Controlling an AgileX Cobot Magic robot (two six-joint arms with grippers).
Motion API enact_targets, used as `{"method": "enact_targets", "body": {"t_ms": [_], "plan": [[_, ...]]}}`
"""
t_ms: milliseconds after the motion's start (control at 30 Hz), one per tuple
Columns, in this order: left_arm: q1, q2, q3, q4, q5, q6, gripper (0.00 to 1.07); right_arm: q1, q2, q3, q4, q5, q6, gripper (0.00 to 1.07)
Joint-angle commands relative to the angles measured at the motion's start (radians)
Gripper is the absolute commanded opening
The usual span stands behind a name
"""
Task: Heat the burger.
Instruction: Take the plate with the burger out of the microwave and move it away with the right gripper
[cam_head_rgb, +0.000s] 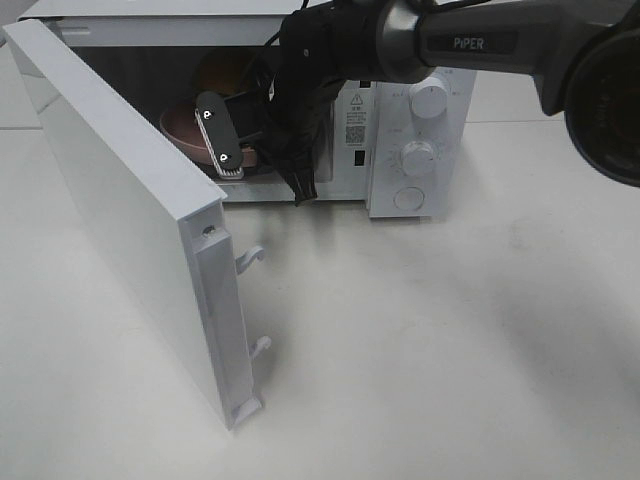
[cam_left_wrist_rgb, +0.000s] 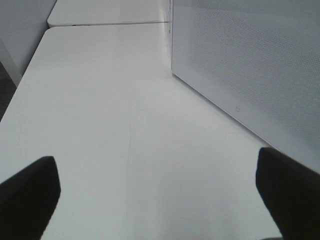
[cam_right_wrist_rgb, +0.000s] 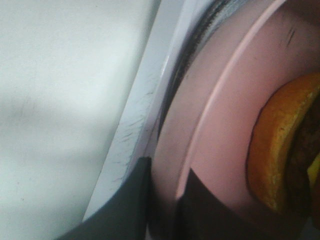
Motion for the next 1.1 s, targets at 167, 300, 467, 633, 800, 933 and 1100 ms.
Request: {"method": "enact_targets", "body": {"t_ms": [167, 300, 467, 633, 800, 933, 1100], "plan": [[0.000, -0.015, 0.004, -0.001, 0.002, -0.004, 1.00, -0.001, -0.103, 0.122, 0.054, -0.145, -0.136, 0.00], [0.000, -0.015, 0.004, -0.001, 0.002, -0.004, 1.00, -0.001, -0.138, 0.178, 0.058, -0.219, -0.169, 0.00], [0.000, -0.015, 0.004, -0.001, 0.002, -0.004, 1.00, -0.001, -0.193, 0.282, 0.059, -0.276, -0.203, 0.00], [0.000, -0.015, 0.004, -0.001, 0.002, -0.004, 1.00, -0.002, -0.240, 0.351, 0.110, -0.328, -0.261, 0.00], [0.000, -0.015, 0.004, -0.001, 0.002, -0.004, 1.00, -0.003, -0.270, 0.396, 0.125, -0.323, -0.291, 0.00], [0.000, -0.015, 0.004, -0.001, 0.002, -0.004, 1.00, -0.004, -0.289, 0.410, 0.191, -0.318, -0.348, 0.00], [0.000, -0.015, 0.004, -0.001, 0.002, -0.004, 1.00, -0.015, -0.317, 0.445, 0.319, -0.310, -0.499, 0.00]]}}
